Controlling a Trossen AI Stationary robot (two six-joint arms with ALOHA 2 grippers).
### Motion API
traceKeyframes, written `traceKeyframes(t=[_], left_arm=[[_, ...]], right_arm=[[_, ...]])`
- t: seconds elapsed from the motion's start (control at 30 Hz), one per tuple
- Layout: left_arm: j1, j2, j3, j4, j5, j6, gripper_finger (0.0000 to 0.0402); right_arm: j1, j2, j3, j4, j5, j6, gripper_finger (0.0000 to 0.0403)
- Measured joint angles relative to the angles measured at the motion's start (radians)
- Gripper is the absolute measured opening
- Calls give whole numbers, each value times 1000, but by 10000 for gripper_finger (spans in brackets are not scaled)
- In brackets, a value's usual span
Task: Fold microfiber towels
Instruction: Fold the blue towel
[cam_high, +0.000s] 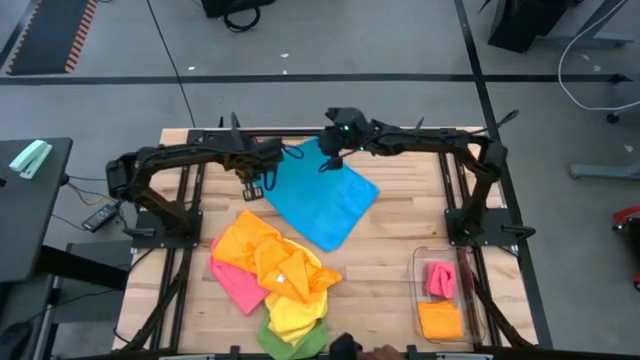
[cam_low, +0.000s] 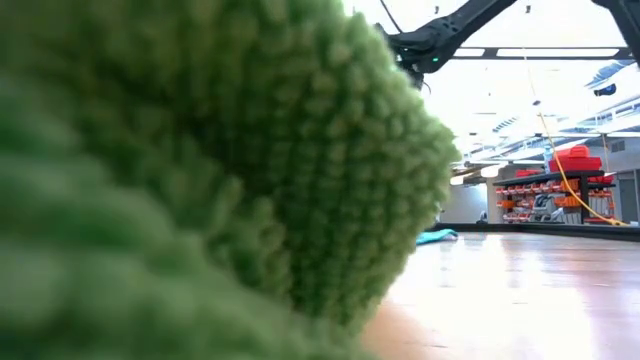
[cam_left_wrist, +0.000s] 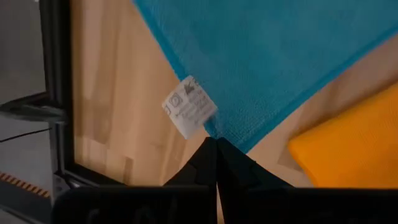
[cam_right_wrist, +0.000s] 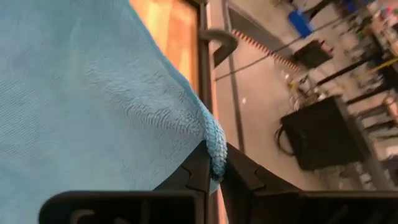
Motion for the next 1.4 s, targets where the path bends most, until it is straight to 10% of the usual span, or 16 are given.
traceKeyframes(t=[0.4, 1.4], left_arm=[[130, -105, 1, 7, 2, 51, 4], [-221, 226, 1, 329, 86, -142, 5]], right_arm=[[-90, 94, 303, -206, -121, -69, 37], [-144, 75, 193, -765, -279, -341, 37]])
